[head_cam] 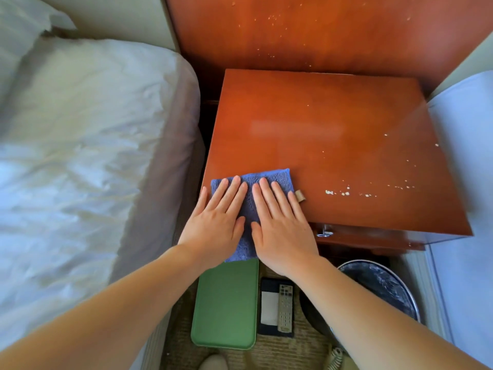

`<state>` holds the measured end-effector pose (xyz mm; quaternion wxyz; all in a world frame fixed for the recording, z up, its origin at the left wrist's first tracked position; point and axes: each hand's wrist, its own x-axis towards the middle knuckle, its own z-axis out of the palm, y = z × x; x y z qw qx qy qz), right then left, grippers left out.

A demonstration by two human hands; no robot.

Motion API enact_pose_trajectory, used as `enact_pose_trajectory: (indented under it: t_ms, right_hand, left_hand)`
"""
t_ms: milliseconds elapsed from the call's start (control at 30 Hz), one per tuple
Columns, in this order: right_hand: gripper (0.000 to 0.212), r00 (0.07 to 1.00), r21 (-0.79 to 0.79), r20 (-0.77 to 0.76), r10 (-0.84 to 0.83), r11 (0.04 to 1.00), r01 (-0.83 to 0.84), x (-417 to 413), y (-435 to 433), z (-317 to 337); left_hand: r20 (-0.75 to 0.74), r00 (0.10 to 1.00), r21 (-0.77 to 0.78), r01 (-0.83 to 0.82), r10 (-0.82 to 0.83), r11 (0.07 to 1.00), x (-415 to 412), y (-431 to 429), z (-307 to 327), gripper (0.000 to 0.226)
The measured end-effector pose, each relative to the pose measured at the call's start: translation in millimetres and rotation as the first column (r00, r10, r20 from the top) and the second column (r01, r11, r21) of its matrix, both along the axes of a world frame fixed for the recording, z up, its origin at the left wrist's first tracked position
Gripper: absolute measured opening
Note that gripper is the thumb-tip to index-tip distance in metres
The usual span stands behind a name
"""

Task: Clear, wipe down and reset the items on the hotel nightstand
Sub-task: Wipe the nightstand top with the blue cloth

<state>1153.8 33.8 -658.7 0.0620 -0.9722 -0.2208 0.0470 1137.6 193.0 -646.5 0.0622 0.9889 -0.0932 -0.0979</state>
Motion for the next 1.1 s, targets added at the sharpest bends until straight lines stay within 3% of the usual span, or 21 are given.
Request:
enact_pose_trajectory:
  t_ms: [200,500,700,800,1100]
  right_hand:
    - [0.063,0.997,0.031,0.012,-0.076,0.997,0.076,-25,-24,0]
    - [0.06,0.962,-0.058,0.034,-0.27,0.961,0.271,-28,-76,1]
    - [0.073,0.955,-0.067,-0.098,-0.28,0.959,0.275,16,-95,9]
    - [0.075,0.957,-0.063,-0.09,-0.277,0.96,0.272,45,-101,9]
    - [0.059,0.959,-0.05,-0.029,-0.281,0.959,0.28,140,-95,2]
  left_hand:
    - [-0.033,0.998,-0.032,0.045,-0.046,0.998,-17,-24,6,0.07]
    - [-0.037,0.989,-0.054,0.139,-0.141,0.989,3,-91,8,0.073]
    - [-0.044,0.993,0.007,0.111,-0.111,0.994,43,-116,7,0.06]
    - [-0.034,0.994,0.027,0.104,-0.104,0.994,72,-122,6,0.061]
    - [0.0,0.996,0.061,0.09,-0.09,0.994,163,-118,-3,0.062]
